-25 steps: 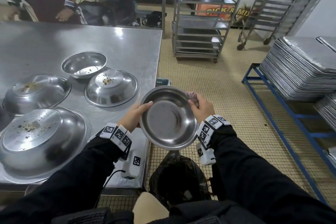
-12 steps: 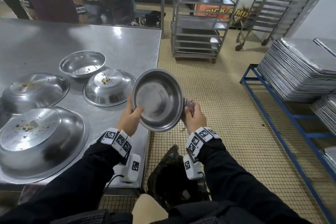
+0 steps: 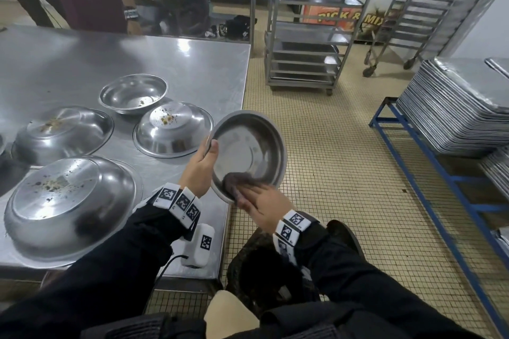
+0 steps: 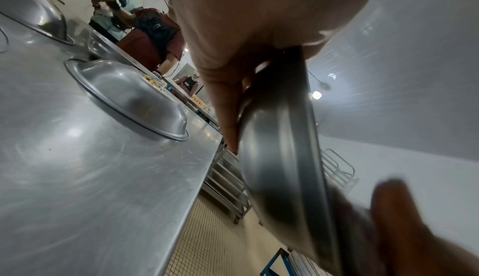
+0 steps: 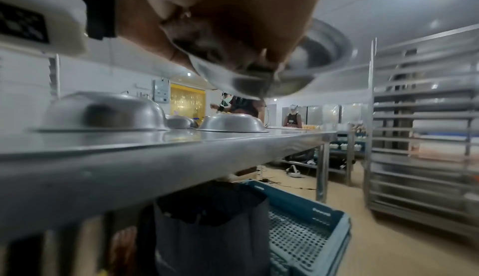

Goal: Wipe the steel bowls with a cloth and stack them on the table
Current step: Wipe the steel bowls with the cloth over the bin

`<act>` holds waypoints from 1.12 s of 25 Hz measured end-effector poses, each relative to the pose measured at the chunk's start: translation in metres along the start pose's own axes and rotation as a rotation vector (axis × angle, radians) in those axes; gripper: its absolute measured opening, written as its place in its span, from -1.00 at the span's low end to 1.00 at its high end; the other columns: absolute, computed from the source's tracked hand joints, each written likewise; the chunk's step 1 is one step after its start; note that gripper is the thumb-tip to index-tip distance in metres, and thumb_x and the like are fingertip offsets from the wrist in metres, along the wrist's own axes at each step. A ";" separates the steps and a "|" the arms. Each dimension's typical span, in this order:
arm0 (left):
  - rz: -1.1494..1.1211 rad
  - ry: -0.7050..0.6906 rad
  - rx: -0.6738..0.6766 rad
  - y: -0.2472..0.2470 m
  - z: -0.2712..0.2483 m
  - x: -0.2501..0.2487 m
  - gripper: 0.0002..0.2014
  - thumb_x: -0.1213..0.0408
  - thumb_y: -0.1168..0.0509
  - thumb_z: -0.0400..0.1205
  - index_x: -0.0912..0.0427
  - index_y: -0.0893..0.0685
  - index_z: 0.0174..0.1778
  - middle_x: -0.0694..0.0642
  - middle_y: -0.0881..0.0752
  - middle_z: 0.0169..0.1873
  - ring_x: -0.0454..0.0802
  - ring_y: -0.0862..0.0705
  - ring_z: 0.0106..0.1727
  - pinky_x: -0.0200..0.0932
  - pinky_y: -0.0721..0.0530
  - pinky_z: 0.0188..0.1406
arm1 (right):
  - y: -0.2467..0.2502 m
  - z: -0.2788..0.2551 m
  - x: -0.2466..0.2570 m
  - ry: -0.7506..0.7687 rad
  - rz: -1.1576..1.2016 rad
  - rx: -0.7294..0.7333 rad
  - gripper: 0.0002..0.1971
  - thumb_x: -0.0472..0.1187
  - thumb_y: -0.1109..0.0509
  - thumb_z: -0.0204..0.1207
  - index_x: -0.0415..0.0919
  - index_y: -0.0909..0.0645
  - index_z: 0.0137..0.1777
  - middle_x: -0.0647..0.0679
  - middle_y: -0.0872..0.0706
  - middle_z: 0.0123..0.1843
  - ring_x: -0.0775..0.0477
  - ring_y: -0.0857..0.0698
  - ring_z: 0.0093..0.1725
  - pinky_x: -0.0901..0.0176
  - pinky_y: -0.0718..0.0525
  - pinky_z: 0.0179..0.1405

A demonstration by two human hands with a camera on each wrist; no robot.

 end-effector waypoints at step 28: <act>-0.100 0.269 0.065 0.002 -0.001 0.014 -0.49 -0.03 -0.27 0.66 0.03 -0.42 0.51 0.09 -0.77 -0.05 0.12 -0.79 -0.07 -0.10 -0.74 -0.31 | 0.076 -0.001 -0.120 -0.567 0.478 -0.477 -0.79 -0.16 -0.30 0.62 -0.25 -0.58 0.16 -0.09 -0.72 -0.04 0.03 -0.66 -0.18 0.40 -0.53 -0.31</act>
Point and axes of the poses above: each hand's wrist, its own z-axis towards the middle knuckle, its own y-axis out of the back of the hand, x = y × z, the point moved 9 cm from there along z, towards the middle knuckle
